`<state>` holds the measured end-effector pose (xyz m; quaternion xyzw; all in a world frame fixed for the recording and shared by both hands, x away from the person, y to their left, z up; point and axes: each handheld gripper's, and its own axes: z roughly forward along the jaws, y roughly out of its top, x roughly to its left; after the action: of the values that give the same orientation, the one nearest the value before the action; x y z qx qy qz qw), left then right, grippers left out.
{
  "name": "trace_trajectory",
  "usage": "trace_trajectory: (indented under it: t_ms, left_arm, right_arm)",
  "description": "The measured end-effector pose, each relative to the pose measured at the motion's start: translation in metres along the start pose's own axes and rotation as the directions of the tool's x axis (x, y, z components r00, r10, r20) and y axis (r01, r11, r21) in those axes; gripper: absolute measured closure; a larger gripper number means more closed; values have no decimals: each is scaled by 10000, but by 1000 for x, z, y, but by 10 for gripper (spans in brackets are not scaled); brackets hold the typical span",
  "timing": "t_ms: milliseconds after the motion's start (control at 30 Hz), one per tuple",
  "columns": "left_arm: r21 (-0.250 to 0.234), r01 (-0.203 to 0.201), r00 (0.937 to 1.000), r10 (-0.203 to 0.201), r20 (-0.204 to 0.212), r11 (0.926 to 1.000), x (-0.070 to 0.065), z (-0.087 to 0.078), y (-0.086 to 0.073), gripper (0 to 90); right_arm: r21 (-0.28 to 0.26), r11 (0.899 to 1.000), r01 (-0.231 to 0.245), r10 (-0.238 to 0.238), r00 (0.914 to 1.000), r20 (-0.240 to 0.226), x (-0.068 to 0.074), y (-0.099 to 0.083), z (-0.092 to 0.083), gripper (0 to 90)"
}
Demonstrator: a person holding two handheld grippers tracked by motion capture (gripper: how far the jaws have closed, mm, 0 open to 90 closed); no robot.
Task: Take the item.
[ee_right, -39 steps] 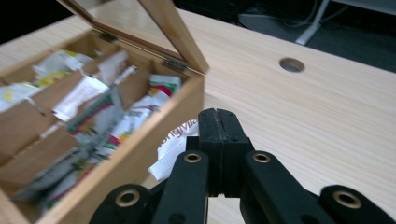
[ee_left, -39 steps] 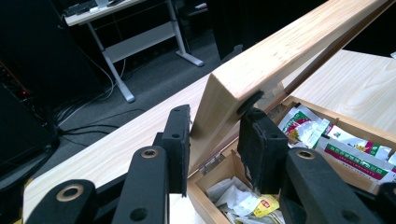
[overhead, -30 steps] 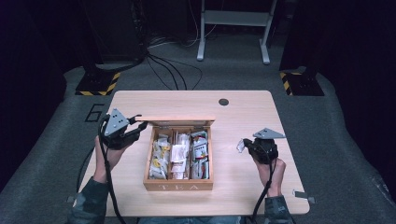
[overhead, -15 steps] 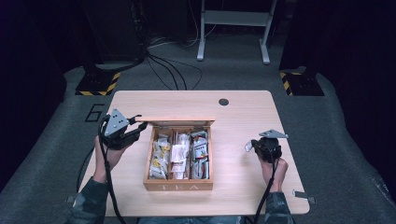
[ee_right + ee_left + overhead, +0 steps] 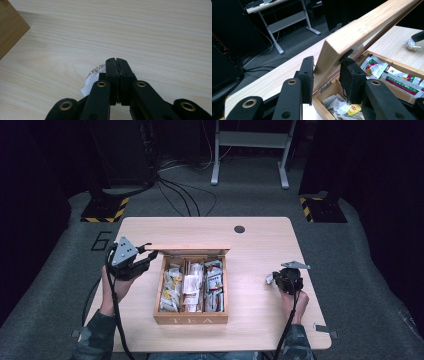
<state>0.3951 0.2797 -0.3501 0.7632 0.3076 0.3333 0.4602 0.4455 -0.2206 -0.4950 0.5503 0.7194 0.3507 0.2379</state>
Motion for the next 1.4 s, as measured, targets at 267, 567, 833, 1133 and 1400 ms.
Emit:
trace_trajectory:
  t_ms: [267, 567, 833, 1133, 1400]
  left_arm:
    - [9, -3, 10000, 3, 5, 10000, 0, 0, 0, 643]
    - [16, -4, 10000, 4, -16, 10000, -1, 0, 0, 643]
    - [-8, 27, 10000, -27, -21, 10000, -2, -1, -1, 642]
    - [53, -20, 10000, 20, -39, 10000, -3, -2, -2, 641]
    - [60, -45, 10000, 46, -73, 10000, -7, -4, -5, 639]
  right_arm:
    - [-103, 9994, -337, 336, 9994, -119, -4, -4, -6, 513]
    - [-309, 9995, -61, 41, 9979, -642, -4, -17, -21, 137]
    - [-30, 10000, -25, 23, 9978, -661, -9, -35, -29, 88]
    - [132, 9999, -31, 39, 9984, -566, -11, -51, -30, 60]
    - [310, 9993, -199, 213, 9987, -457, -15, -61, -29, 49]
